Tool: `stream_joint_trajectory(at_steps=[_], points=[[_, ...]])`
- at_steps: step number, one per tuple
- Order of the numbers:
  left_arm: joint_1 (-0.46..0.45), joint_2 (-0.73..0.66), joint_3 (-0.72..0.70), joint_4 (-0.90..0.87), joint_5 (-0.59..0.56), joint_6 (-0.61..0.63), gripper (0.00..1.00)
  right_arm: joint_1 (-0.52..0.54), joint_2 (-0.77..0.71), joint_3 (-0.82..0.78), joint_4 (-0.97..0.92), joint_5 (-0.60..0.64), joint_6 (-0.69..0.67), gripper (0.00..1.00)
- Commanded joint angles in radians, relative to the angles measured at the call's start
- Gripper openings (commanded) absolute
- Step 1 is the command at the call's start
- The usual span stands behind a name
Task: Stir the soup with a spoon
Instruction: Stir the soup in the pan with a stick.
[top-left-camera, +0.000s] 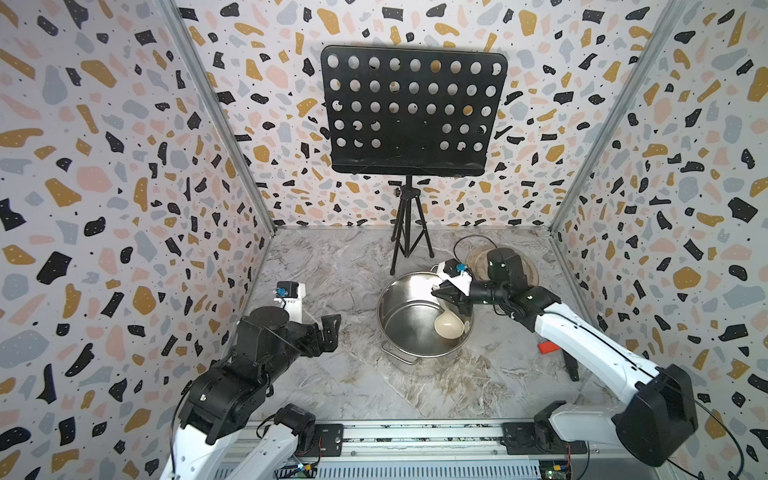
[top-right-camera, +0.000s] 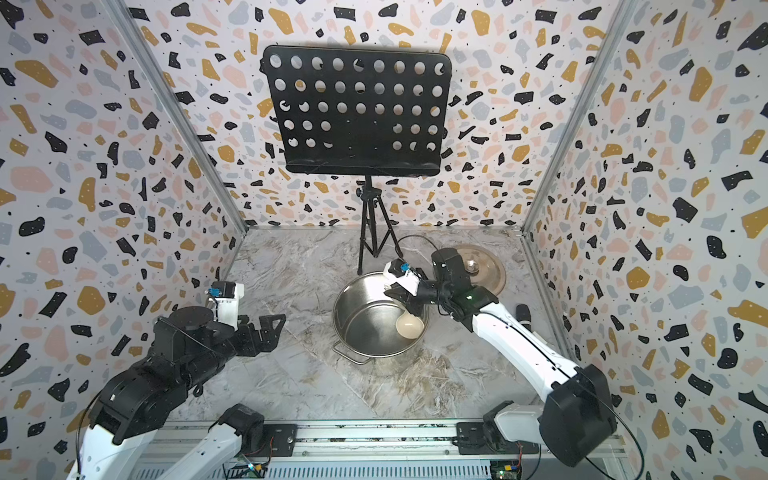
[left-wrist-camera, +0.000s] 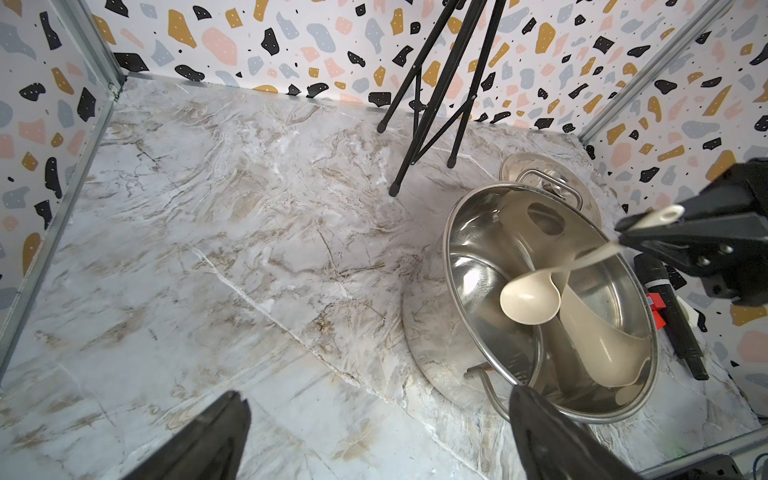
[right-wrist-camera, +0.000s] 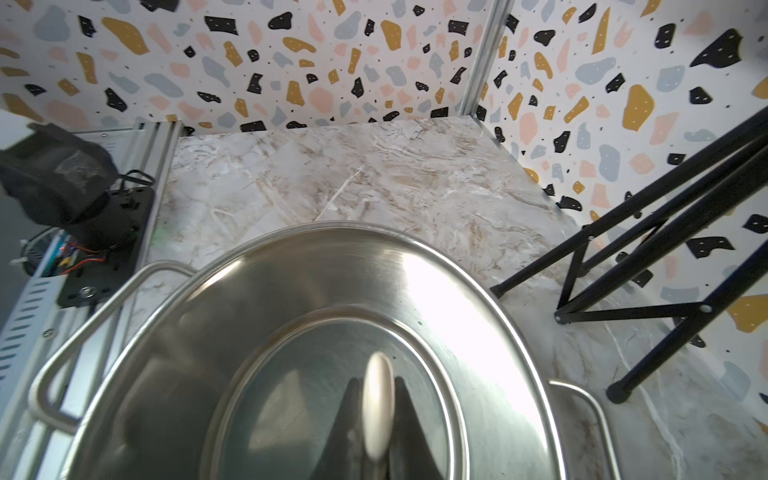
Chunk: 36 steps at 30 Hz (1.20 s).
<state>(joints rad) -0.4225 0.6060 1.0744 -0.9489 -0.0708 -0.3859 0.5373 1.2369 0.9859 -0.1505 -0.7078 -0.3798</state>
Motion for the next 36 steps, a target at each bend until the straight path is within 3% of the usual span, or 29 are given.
stream_joint_trajectory(at_steps=[1, 8, 16, 28, 36], points=[[-0.001, -0.005, 0.001, 0.035, -0.012, -0.007, 1.00, 0.031, -0.100, -0.052, -0.031, -0.074, 0.062, 0.00], [-0.001, 0.003, -0.007, 0.046, 0.004, -0.016, 0.99, 0.181, -0.152, -0.078, 0.040, -0.079, 0.134, 0.00], [-0.001, 0.003, 0.003, 0.032, 0.004, -0.024, 1.00, 0.298, -0.008, -0.032, 0.265, -0.080, 0.182, 0.00], [-0.001, 0.012, 0.042, -0.005, 0.004, -0.033, 0.99, 0.249, 0.335, 0.156, 0.527, -0.023, 0.128, 0.00], [-0.001, 0.013, 0.055, -0.021, 0.005, -0.028, 1.00, 0.116, 0.374, 0.171, 0.564, 0.020, 0.136, 0.00]])
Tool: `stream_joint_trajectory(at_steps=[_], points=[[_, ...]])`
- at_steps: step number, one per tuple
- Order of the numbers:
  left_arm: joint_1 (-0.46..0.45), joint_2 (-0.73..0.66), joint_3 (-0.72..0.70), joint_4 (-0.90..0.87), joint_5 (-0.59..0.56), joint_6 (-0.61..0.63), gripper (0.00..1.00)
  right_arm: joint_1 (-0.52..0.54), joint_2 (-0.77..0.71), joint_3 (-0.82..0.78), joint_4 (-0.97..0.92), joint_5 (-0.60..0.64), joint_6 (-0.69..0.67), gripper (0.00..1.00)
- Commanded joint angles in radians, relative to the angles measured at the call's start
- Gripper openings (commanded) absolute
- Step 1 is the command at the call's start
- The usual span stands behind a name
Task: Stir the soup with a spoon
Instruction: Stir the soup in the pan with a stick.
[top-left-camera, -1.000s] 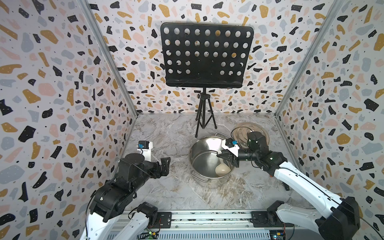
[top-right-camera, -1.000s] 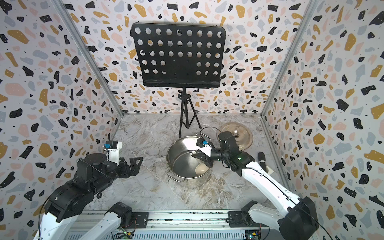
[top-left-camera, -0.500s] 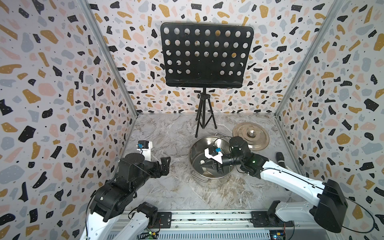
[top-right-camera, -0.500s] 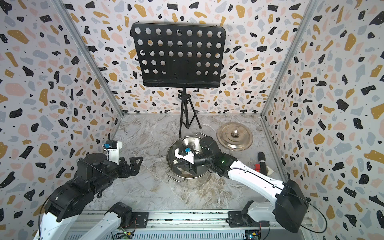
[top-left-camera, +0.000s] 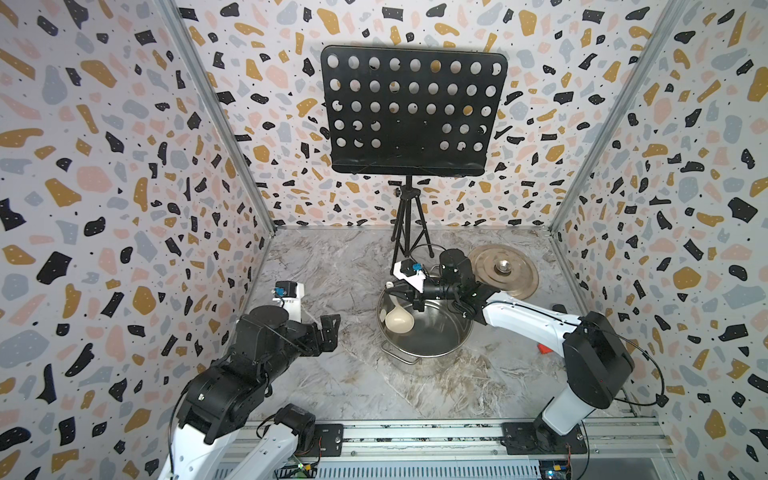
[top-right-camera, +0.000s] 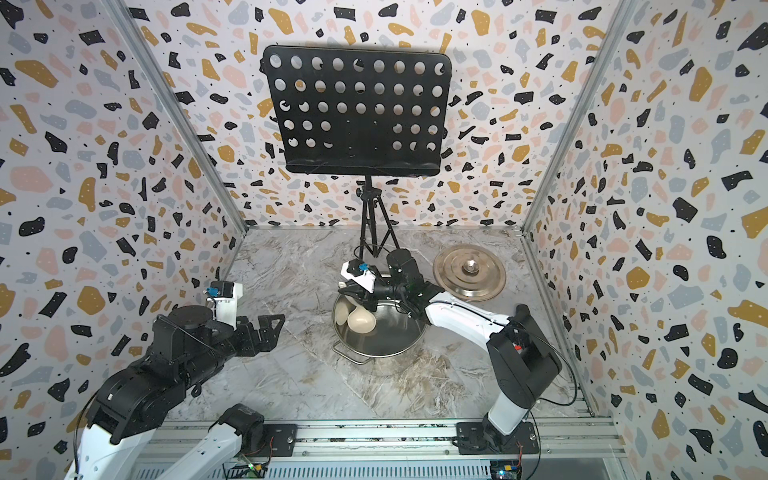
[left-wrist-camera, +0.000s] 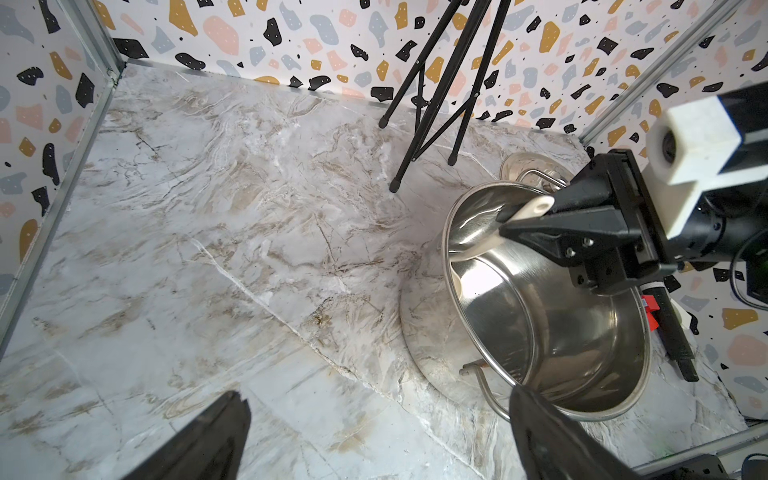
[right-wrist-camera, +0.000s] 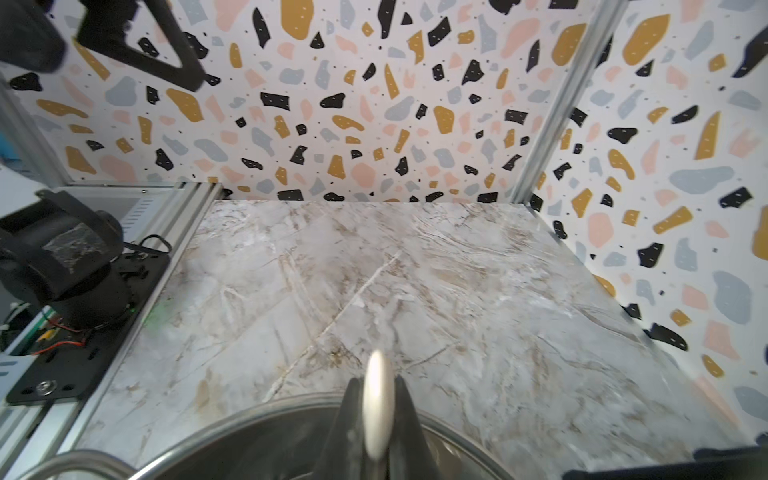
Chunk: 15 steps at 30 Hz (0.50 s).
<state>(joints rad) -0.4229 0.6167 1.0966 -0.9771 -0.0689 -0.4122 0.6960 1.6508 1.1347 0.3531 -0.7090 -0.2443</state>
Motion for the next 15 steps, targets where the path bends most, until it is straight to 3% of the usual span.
stream_joint_trajectory(at_steps=[1, 8, 15], points=[[0.000, 0.003, 0.033, 0.008, 0.002, -0.001, 1.00, -0.060, -0.052, 0.006, 0.058, 0.025, -0.001, 0.00], [0.000, 0.002, 0.018, 0.024, 0.003, 0.001, 1.00, -0.179, -0.226, -0.139, -0.005, 0.062, -0.012, 0.00], [0.000, 0.012, -0.001, 0.045, 0.010, 0.009, 0.99, -0.201, -0.442, -0.284, -0.156, 0.043, 0.007, 0.00]])
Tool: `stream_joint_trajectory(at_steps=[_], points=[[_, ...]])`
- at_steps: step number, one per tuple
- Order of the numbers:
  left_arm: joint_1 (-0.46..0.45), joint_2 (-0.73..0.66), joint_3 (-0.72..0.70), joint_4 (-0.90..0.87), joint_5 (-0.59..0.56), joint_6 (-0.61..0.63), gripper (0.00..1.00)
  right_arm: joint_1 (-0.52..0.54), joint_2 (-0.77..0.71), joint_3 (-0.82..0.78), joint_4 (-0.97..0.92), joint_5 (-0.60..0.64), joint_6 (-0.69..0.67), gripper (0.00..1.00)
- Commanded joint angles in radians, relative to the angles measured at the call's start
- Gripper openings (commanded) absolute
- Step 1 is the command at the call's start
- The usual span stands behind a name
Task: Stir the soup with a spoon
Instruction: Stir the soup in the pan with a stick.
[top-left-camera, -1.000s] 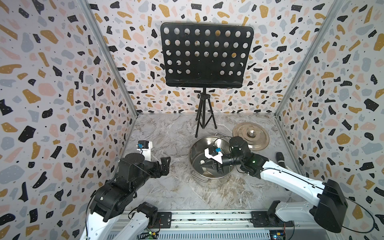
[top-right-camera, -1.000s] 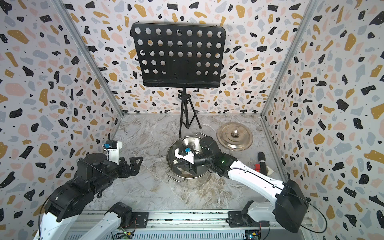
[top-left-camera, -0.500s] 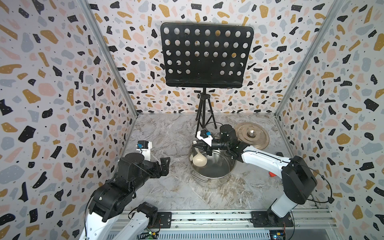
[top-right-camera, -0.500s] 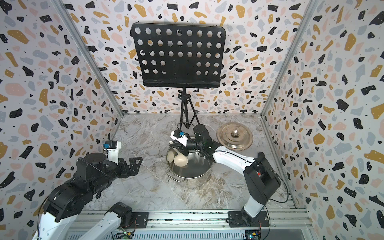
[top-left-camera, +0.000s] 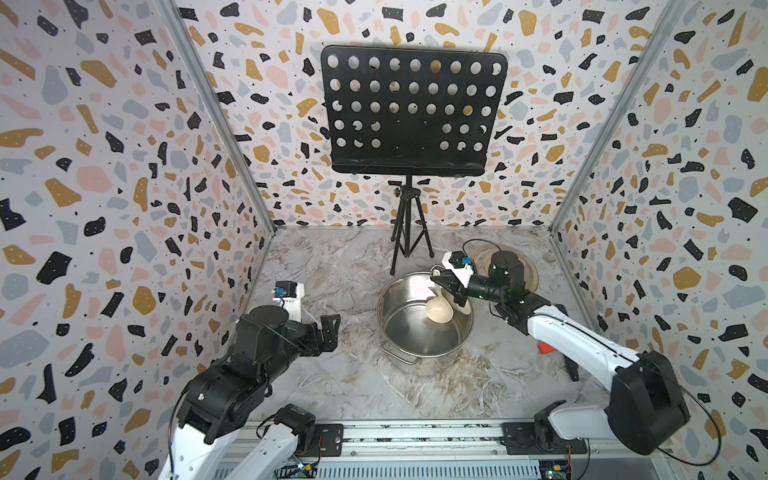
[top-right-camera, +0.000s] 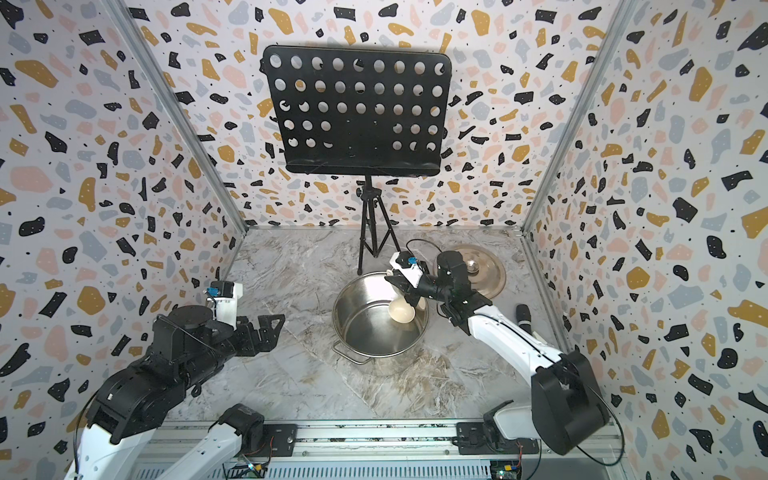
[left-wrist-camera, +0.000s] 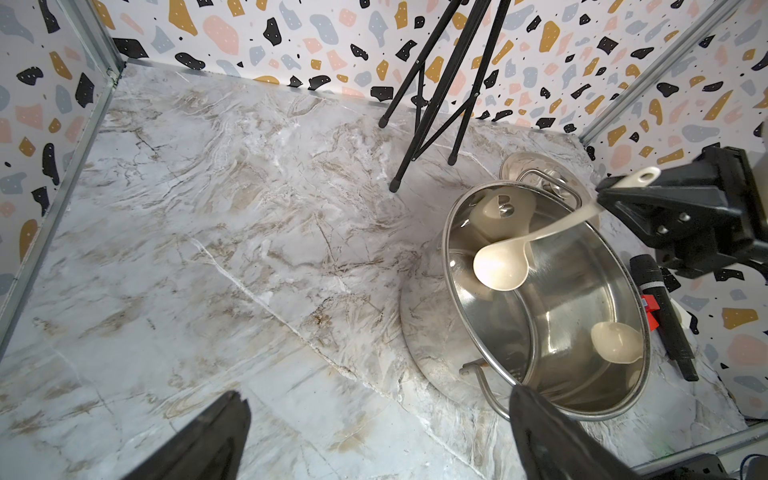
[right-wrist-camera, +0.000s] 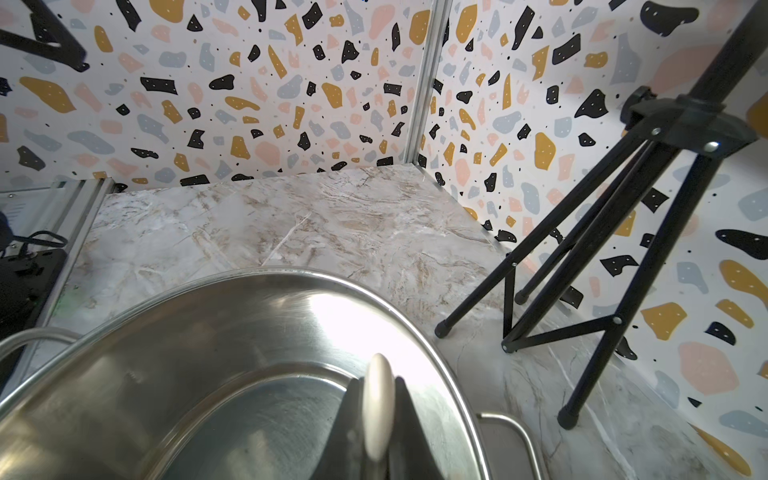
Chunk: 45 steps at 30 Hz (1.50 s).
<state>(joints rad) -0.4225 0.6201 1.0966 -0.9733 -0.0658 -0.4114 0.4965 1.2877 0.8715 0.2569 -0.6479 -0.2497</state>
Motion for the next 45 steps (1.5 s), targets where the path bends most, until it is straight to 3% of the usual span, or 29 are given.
stream_joint_trajectory(at_steps=[1, 6, 11, 17, 23, 30, 36, 45], points=[[0.000, 0.010, -0.004, 0.044, 0.009, 0.009, 0.99, 0.001, -0.109, -0.039, -0.073, -0.032, 0.031, 0.00], [0.000, 0.017, -0.022, 0.071, 0.019, 0.011, 0.99, 0.055, -0.237, -0.094, -0.159, -0.059, 0.072, 0.00], [-0.001, 0.029, -0.039, 0.105, 0.035, 0.005, 0.99, 0.186, -0.274, -0.096, -0.194, -0.055, 0.108, 0.00], [0.000, 0.032, -0.045, 0.110, 0.039, 0.008, 1.00, 0.340, -0.156, -0.019, -0.115, -0.051, 0.127, 0.00], [0.000, -0.001, -0.044, 0.079, 0.020, 0.008, 0.99, 0.406, 0.027, 0.075, 0.043, -0.056, 0.148, 0.00], [0.001, -0.036, -0.027, 0.033, -0.021, 0.012, 1.00, 0.399, 0.234, 0.200, 0.148, 0.016, 0.081, 0.00], [-0.001, -0.038, -0.002, 0.005, -0.037, 0.013, 0.99, 0.321, 0.366, 0.325, 0.199, 0.023, 0.128, 0.00], [-0.001, -0.069, -0.008, -0.021, -0.052, 0.009, 0.99, 0.120, 0.253, 0.212, 0.153, 0.028, 0.127, 0.00]])
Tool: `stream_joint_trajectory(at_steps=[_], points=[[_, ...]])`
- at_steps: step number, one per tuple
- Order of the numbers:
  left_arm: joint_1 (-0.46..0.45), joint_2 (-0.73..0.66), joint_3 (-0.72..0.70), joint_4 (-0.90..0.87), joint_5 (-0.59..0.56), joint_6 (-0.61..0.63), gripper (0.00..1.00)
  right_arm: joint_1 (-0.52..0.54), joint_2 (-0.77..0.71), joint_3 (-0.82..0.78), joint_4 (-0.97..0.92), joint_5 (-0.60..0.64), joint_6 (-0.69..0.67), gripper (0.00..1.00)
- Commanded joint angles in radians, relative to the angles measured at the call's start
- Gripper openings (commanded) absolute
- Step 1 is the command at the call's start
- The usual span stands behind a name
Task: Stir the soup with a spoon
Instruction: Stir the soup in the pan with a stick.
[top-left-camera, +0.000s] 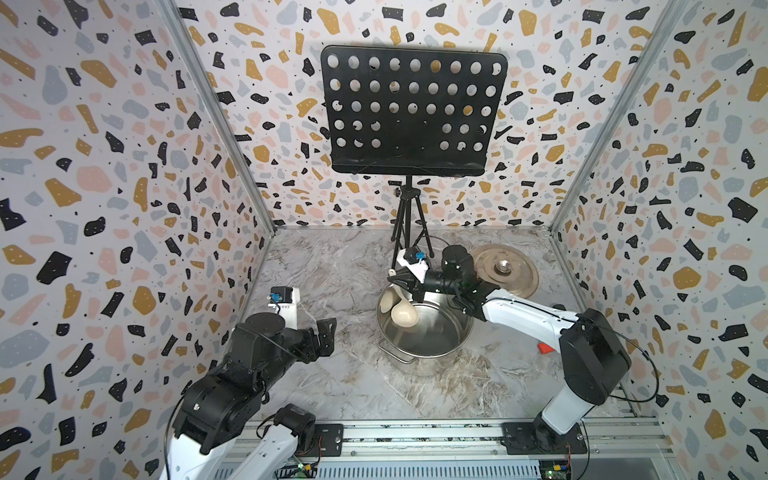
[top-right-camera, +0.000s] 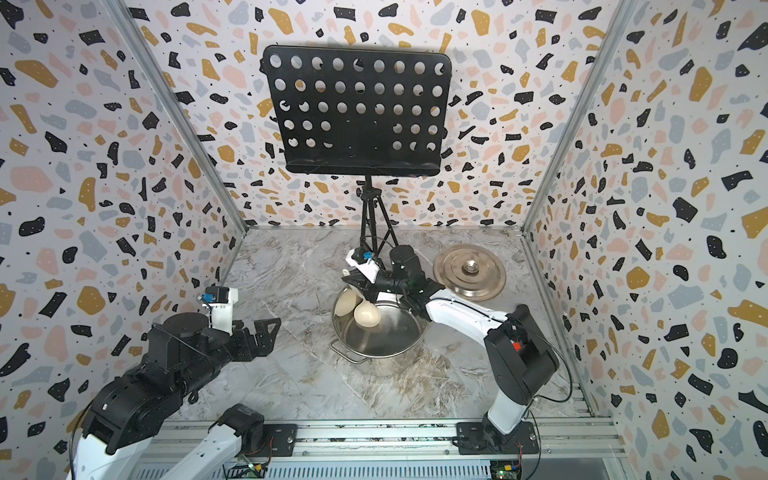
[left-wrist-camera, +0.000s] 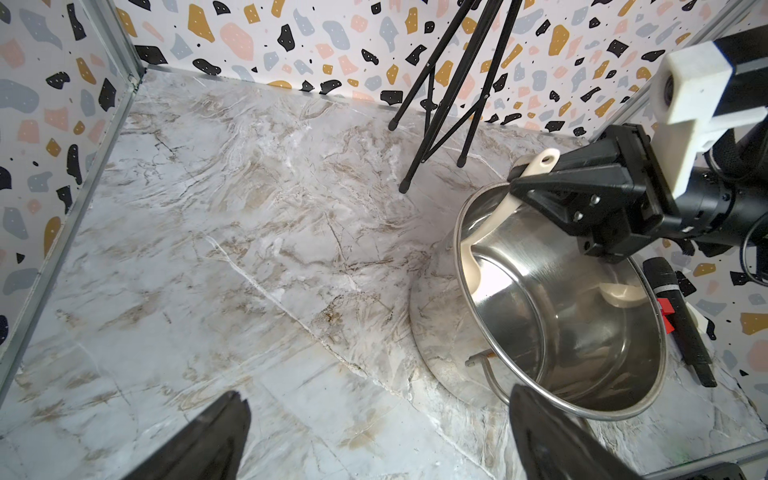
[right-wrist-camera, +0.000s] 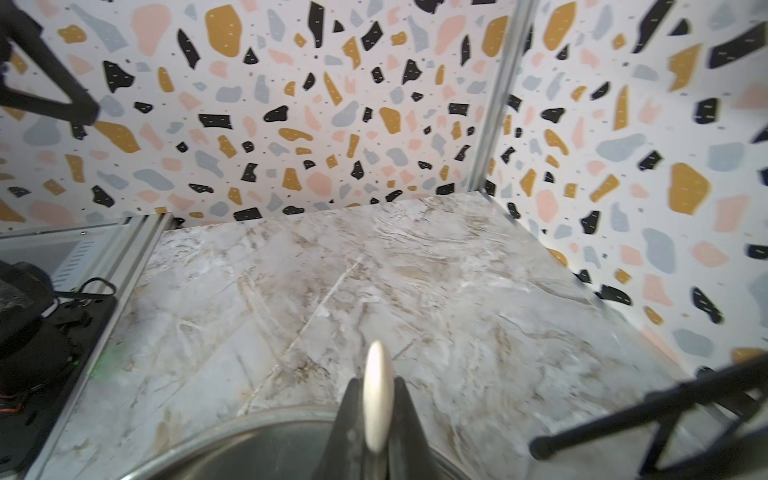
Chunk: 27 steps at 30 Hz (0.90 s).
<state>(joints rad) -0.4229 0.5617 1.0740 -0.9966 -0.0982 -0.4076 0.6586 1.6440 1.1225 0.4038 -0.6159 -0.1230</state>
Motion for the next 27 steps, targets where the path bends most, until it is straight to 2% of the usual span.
stream_joint_trajectory(at_steps=[1, 4, 9, 16, 21, 27], points=[[0.001, -0.011, 0.012, 0.003, -0.019, 0.003, 1.00, -0.067, -0.125, -0.062, -0.011, -0.004, -0.007, 0.00], [0.001, -0.005, 0.011, 0.010, -0.014, 0.006, 0.99, -0.120, -0.200, -0.118, -0.081, -0.006, -0.048, 0.00], [0.000, 0.023, 0.010, 0.034, 0.005, 0.009, 0.99, -0.140, -0.329, -0.210, -0.208, 0.022, -0.102, 0.00], [0.000, 0.045, 0.002, 0.059, 0.020, 0.021, 0.99, -0.132, -0.515, -0.346, -0.268, -0.018, 0.004, 0.00], [0.001, 0.066, -0.008, 0.085, 0.034, 0.023, 0.99, -0.087, -0.603, -0.392, -0.271, -0.080, 0.066, 0.00], [0.000, 0.099, -0.006, 0.107, 0.052, 0.024, 0.99, 0.033, -0.591, -0.378, -0.212, -0.085, 0.109, 0.00]])
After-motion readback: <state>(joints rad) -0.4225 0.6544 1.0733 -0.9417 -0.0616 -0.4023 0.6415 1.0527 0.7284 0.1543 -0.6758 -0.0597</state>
